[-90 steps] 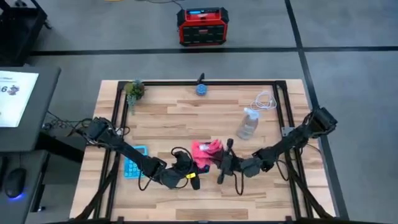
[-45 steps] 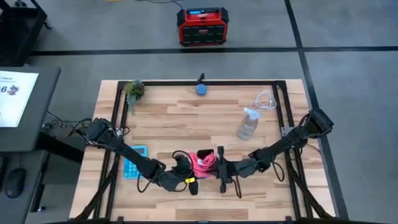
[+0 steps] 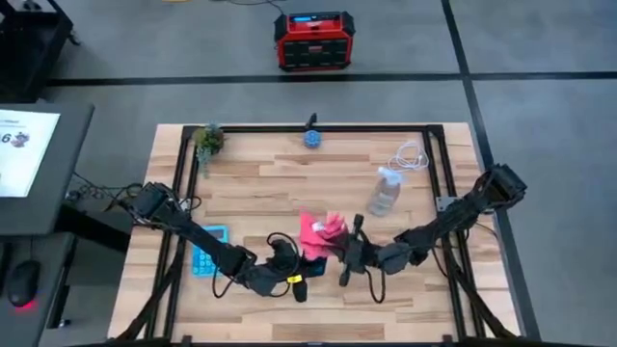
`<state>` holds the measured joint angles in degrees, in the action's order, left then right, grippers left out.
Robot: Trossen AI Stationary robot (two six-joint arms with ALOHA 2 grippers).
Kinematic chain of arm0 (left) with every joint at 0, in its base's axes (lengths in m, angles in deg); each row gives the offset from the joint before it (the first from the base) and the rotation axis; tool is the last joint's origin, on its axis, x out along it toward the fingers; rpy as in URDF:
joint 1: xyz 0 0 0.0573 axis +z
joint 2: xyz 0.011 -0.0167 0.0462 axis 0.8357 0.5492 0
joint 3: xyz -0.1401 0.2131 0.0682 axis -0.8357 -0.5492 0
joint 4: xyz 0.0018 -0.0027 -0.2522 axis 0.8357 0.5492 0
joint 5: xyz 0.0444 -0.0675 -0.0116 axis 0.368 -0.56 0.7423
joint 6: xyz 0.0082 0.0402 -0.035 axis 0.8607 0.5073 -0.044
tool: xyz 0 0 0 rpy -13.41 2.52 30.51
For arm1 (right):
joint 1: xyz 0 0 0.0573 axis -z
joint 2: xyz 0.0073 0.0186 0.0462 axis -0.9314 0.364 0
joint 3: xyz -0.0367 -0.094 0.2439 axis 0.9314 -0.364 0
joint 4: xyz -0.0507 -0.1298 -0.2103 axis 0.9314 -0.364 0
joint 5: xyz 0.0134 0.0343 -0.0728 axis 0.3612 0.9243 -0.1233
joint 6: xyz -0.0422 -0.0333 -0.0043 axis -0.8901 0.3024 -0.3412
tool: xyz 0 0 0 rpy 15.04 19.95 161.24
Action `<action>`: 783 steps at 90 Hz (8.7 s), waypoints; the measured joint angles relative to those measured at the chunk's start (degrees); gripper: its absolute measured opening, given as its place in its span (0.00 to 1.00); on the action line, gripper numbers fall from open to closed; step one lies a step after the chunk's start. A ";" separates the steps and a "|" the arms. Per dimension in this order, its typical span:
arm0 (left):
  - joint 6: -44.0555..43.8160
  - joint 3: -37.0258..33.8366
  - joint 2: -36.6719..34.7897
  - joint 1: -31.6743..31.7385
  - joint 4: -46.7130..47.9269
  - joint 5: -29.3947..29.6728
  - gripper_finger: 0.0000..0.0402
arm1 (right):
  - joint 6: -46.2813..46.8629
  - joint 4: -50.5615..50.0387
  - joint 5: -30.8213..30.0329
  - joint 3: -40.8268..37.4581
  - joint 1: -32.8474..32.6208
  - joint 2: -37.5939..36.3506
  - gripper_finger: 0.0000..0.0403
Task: Apply microfiber cloth
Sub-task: Wipe the black cellphone with the pink microfiber cloth
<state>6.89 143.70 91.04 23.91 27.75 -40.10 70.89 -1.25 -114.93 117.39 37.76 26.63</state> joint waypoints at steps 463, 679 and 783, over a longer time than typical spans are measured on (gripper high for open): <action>11.24 0.00 0.09 0.09 -6.86 -1.62 0.03 | -7.05 -34.62 2.62 19.63 -2.61 4.15 0.02; 11.68 -0.10 0.11 0.26 -7.28 0.57 0.03 | 5.58 -39.40 5.93 10.62 1.15 -5.52 0.02; 12.71 0.17 -0.11 -0.13 -7.56 -1.10 0.03 | 6.61 -30.24 3.54 12.14 -1.06 -7.11 0.02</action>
<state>19.61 143.87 90.93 23.78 20.19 -41.20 77.50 -31.50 -111.39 129.53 36.71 19.53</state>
